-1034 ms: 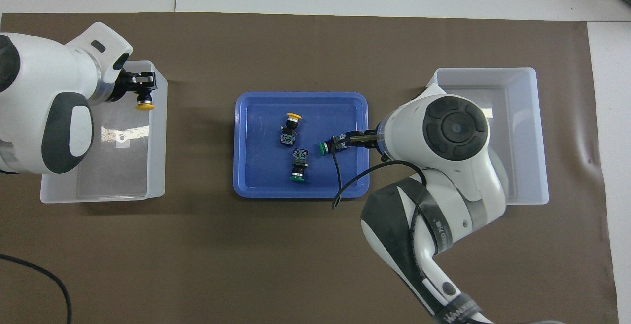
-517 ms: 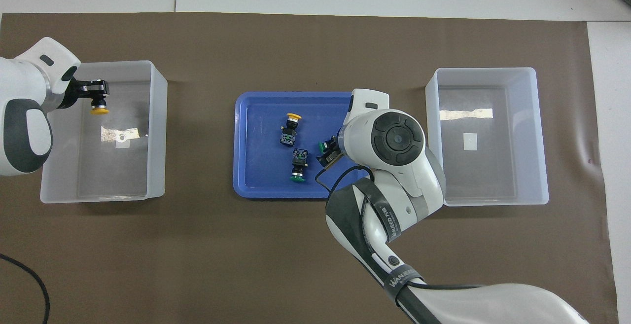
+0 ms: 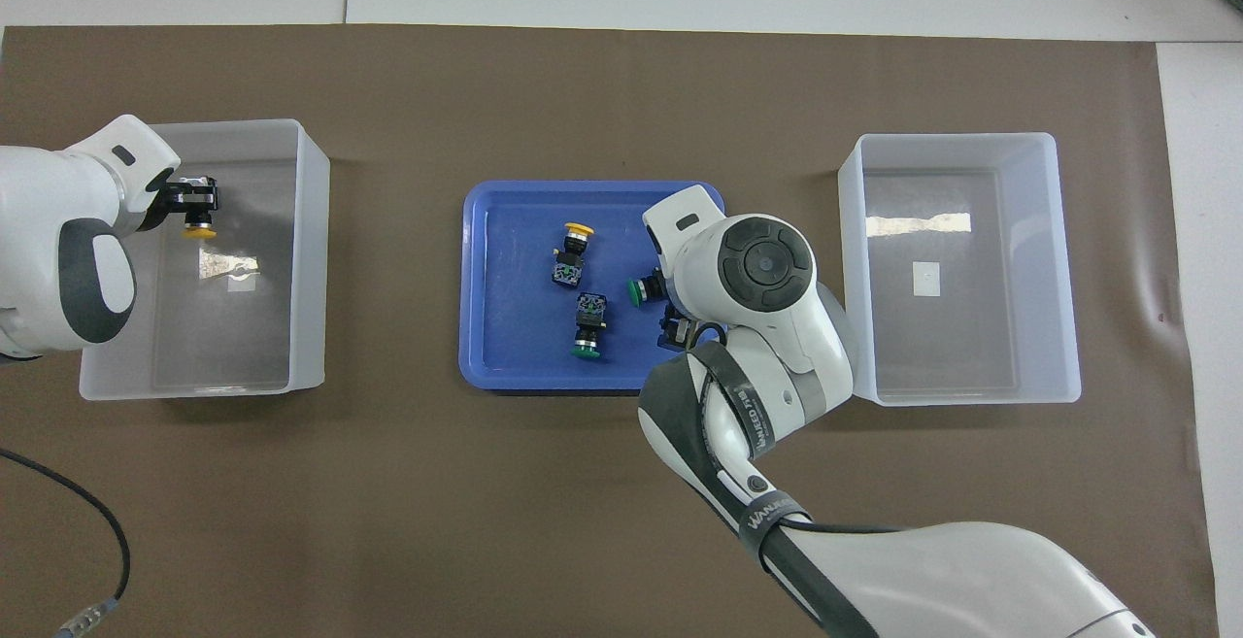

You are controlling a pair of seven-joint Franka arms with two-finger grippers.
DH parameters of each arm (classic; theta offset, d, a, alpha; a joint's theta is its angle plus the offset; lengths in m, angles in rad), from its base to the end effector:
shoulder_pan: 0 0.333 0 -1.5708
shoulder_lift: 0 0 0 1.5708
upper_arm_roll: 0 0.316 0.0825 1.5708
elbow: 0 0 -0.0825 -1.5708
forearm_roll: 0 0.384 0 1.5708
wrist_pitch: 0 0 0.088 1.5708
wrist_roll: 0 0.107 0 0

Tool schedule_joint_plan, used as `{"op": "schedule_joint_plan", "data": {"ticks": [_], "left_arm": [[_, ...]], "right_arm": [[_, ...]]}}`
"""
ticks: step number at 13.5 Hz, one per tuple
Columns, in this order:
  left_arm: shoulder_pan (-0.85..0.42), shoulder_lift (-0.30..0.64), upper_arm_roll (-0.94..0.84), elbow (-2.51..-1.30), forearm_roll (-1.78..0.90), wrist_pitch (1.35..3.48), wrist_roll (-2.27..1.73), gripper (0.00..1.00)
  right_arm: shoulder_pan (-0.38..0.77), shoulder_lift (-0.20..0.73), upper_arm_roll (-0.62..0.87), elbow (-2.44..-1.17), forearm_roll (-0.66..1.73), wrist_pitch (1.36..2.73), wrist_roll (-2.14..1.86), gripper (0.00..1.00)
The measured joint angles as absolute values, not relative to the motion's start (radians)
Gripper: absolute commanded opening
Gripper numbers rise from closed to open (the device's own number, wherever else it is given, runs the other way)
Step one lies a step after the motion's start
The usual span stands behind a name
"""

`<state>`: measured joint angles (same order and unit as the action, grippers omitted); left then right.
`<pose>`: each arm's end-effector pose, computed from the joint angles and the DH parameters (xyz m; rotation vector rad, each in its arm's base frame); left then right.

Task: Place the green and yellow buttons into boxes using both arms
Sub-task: 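Open the left gripper over the bin while the right gripper lifts the button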

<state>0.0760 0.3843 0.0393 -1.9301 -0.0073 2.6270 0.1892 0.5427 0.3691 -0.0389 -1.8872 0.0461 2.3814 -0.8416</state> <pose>0.6459 0.0733 0.3212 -3.0463 0.1117 -0.4731 0.5605 0.3113 0.3237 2.4781 1.9183 0.1994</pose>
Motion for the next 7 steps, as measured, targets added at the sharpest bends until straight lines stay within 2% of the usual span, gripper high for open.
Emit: {"op": "schedule_joint_plan", "data": {"ticks": [1, 6, 7], "left_arm": [[0.079, 0.384, 0.039, -1.927, -0.007, 2.627, 0.192, 1.0], [0.079, 0.334, 0.028, -1.893, -0.007, 2.596, 0.192, 1.0], [0.078, 0.303, 0.027, -1.888, -0.007, 2.559, 0.192, 1.0]], "right_arm": [[0.545, 0.38, -0.038, -1.887, 0.046, 2.39, -0.874, 1.0], [0.548, 0.42, -0.037, -1.887, 0.045, 2.49, -0.914, 1.0], [0.549, 0.425, -0.037, -1.887, 0.045, 2.491, -0.914, 0.8]]}}
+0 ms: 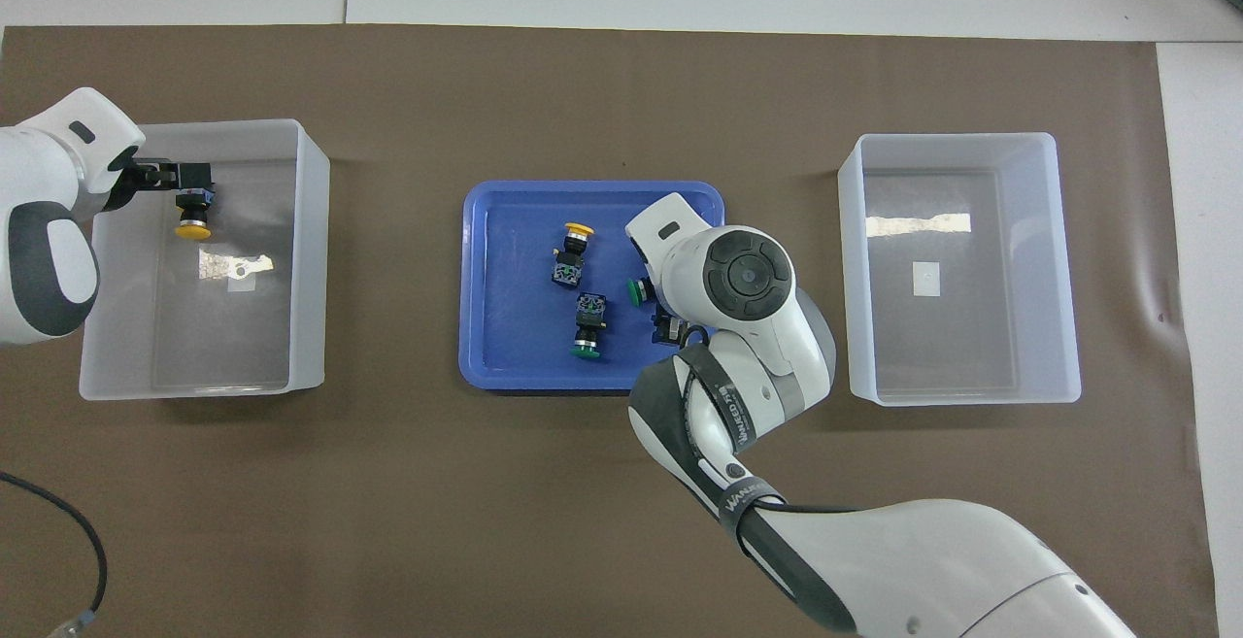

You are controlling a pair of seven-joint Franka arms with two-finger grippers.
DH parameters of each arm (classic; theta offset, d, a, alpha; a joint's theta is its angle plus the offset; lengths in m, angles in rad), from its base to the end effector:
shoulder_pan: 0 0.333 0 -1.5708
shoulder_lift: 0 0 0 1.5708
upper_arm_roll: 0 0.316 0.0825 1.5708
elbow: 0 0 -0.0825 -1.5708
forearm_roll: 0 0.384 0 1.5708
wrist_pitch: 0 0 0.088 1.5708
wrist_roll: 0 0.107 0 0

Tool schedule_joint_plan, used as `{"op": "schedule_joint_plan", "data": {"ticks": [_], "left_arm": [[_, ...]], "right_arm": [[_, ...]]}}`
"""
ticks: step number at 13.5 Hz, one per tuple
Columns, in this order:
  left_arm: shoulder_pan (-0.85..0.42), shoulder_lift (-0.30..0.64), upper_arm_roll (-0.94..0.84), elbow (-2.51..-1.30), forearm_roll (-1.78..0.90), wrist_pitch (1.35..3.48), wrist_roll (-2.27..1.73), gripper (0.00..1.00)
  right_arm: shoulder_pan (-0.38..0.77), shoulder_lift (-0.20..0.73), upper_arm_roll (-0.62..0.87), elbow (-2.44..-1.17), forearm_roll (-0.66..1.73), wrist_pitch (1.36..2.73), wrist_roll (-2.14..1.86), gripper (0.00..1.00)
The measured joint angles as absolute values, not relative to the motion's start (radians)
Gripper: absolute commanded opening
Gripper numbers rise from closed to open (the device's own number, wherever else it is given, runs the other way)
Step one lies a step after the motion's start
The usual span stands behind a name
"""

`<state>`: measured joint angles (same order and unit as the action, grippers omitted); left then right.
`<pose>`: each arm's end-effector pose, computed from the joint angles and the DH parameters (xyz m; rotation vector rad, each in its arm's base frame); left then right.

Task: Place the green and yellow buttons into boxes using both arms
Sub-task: 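Open the left gripper over the bin while the right gripper lifts the button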

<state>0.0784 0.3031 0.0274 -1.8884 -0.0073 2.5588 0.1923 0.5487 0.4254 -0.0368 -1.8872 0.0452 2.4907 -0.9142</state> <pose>0.6504 0.0679 0.3856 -3.0313 0.1273 -0.5568 0.5660 0.3196 0.2986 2.3806 1.9995 0.2775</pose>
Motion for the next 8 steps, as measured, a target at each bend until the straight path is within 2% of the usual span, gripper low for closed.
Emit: {"op": "schedule_joint_plan", "data": {"ticks": [1, 2, 5, 8], "left_arm": [[0.075, 0.264, 0.026, -1.886, -0.007, 2.515, 0.192, 1.0], [0.067, 0.229, 0.024, -1.886, -0.007, 2.475, 0.192, 1.0], [0.004, 0.16, 0.018, -1.887, -0.008, 2.381, 0.155, 1.0], [-0.09, 0.158, 0.015, -1.893, -0.008, 2.376, 0.085, 1.0]], "right_arm": [[0.549, 0.429, -0.037, -1.887, 0.045, 2.491, -0.915, 0.12], [0.549, 0.429, -0.037, -1.887, 0.045, 2.49, -0.915, 0.0], [0.549, 0.429, -0.037, -1.883, 0.045, 2.463, -0.894, 0.0], [0.549, 0.408, -0.037, -1.852, 0.045, 2.37, -0.834, 0.0]]}}
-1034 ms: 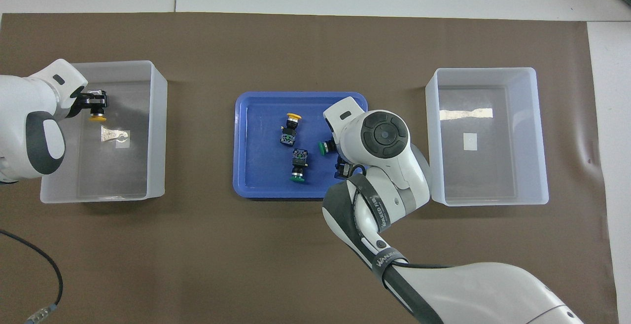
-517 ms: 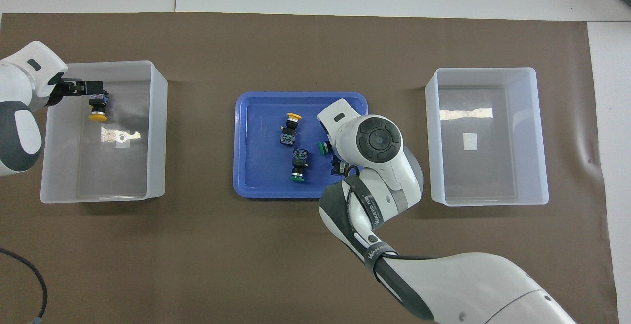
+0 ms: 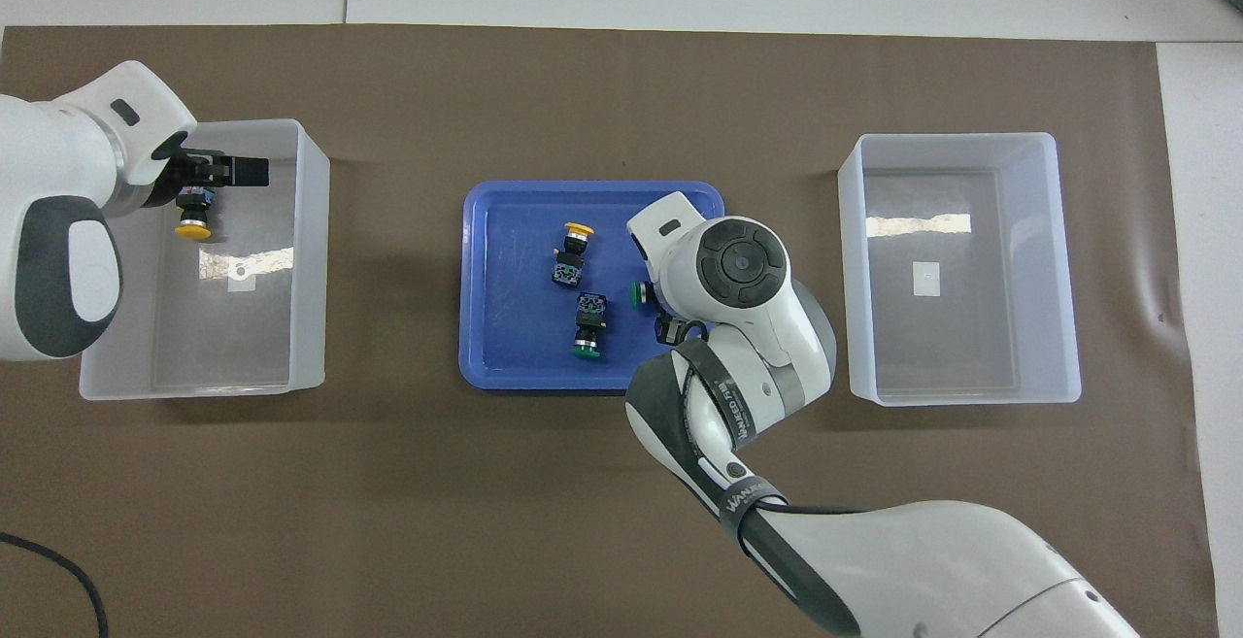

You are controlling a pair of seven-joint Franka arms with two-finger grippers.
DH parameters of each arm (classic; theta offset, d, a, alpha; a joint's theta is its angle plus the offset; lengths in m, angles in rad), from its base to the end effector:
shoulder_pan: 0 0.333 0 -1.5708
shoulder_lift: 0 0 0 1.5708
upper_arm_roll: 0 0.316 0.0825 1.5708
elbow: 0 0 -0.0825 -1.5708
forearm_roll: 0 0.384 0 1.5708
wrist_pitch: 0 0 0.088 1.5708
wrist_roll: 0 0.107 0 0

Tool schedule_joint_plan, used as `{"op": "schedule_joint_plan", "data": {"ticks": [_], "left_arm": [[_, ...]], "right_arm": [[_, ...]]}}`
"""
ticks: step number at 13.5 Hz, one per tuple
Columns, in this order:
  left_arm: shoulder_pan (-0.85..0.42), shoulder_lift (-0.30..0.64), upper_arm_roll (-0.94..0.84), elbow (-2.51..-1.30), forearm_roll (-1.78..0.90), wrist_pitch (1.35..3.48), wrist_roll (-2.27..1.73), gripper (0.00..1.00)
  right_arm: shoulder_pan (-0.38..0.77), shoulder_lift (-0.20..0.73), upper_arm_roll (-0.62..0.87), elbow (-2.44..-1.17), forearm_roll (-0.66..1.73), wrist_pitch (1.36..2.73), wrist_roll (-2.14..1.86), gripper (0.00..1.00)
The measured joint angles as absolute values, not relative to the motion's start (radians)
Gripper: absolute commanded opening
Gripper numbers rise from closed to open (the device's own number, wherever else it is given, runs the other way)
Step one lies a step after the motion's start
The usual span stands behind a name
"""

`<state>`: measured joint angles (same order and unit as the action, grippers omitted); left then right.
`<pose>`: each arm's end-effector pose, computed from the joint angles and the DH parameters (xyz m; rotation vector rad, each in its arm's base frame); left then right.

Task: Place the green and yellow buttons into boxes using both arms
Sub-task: 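Open the left gripper over the bin while the right gripper lifts the button, then lower the green button into the bin while the left gripper grasps another button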

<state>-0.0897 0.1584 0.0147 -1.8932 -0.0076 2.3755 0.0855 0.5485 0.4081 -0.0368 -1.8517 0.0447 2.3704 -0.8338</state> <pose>0.6256 -0.0475 0.4542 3.0889 -0.2421 0.5063 0.5650 0.3198 0.3134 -2.4785 -1.9216 -0.1767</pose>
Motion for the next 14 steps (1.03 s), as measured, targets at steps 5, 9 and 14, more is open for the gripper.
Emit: {"op": "schedule_joint_plan", "data": {"ticks": [5, 9, 14], "left_arm": [[-0.238, 0.16, 0.01, -1.902, -0.008, 2.376, 0.0, 1.0], [-0.391, 0.201, 0.008, -1.913, -0.008, 2.407, -0.139, 1.0], [-0.532, 0.342, 0.008, -1.913, -0.008, 2.545, -0.279, 1.0]], "right_arm": [[0.512, 0.256, -0.05, -1.806, 0.046, 2.205, -0.635, 0.0], [0.311, 0.186, -0.06, -1.758, 0.045, 2.076, -0.628, 0.0], [0.07, 0.194, -0.063, -1.806, 0.045, 2.065, -0.613, 0.0]]}}
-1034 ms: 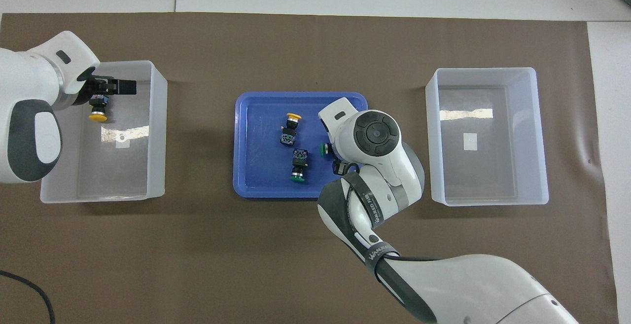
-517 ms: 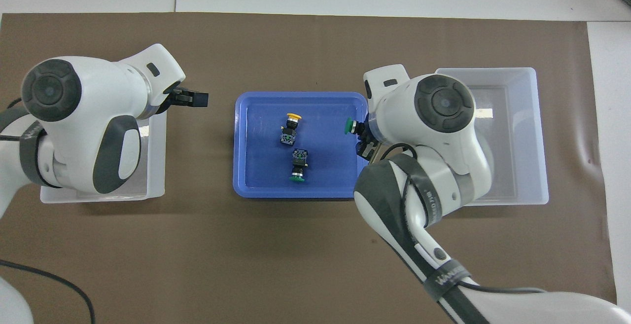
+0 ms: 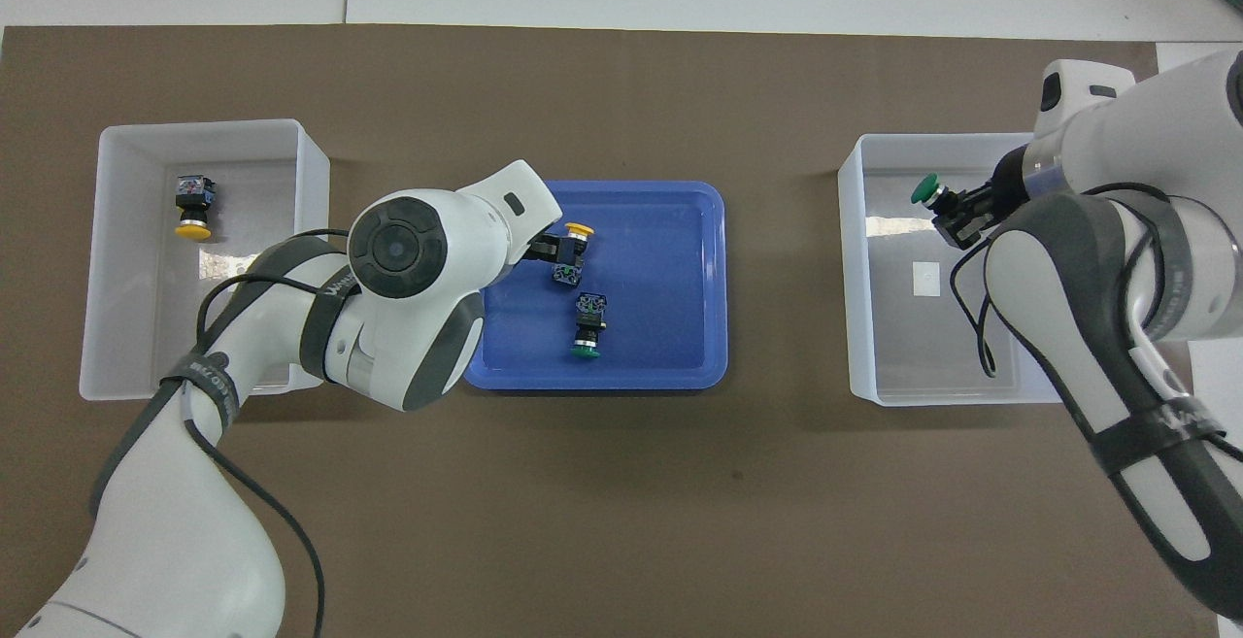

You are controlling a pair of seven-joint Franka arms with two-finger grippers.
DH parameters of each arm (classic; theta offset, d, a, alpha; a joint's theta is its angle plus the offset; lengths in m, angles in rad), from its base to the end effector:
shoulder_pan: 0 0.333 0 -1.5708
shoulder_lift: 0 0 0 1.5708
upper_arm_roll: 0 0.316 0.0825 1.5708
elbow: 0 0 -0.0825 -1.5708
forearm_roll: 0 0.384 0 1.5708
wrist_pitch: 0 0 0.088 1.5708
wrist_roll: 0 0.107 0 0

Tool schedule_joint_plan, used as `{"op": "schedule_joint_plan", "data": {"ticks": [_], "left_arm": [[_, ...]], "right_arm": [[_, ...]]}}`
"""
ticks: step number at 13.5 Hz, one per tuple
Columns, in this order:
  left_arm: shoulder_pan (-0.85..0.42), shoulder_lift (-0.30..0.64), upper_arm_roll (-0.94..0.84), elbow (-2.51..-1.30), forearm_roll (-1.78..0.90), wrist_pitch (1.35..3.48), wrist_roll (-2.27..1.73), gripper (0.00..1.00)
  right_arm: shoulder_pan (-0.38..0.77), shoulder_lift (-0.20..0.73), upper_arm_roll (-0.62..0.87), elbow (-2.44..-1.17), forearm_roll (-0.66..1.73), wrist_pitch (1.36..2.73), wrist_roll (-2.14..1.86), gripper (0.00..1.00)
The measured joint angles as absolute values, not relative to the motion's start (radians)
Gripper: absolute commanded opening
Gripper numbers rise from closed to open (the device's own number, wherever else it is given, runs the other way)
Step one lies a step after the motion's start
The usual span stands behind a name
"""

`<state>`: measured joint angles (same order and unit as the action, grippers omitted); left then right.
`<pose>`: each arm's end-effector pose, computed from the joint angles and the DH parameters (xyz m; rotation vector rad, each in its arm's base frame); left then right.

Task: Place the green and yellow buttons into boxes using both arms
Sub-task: 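Lower the green button into the bin while the left gripper grasps another button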

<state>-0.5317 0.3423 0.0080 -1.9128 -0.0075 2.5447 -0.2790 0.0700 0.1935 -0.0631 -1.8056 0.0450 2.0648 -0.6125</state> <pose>0.5614 -0.3245 0.3468 2.9782 -0.3591 0.4012 0.6201 0.0087 0.4421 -2.9920 -0.9271 -0.1121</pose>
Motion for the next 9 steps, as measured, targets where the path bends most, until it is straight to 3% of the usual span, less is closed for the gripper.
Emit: {"op": "schedule_joint_plan", "data": {"ticks": [4, 5, 7, 8, 9], "left_arm": [[-0.577, 0.402, 0.008, -1.911, -0.008, 2.619, -0.315, 1.0], [-0.577, 0.405, 0.008, -1.91, -0.008, 2.625, -0.317, 0.82], [-0.581, 0.415, 0.008, -1.91, -0.008, 2.638, -0.334, 0.29], [-0.584, 0.42, 0.008, -1.911, -0.008, 2.638, -0.34, 0.02], [-0.585, 0.424, 0.008, -1.911, -0.008, 2.638, -0.345, 0.0]], "right_arm": [[0.016, 0.25, -0.062, -1.89, 0.045, 2.182, -0.413, 0.0], [0.017, 0.275, -0.058, -1.896, 0.045, 2.211, -0.341, 0.0], [0.019, 0.322, -0.053, -1.905, 0.045, 2.272, -0.261, 0.08], [0.016, 0.339, -0.054, -1.908, 0.045, 2.286, -0.253, 0.22], [0.011, 0.351, -0.054, -1.911, 0.045, 2.293, -0.25, 0.35]]}}
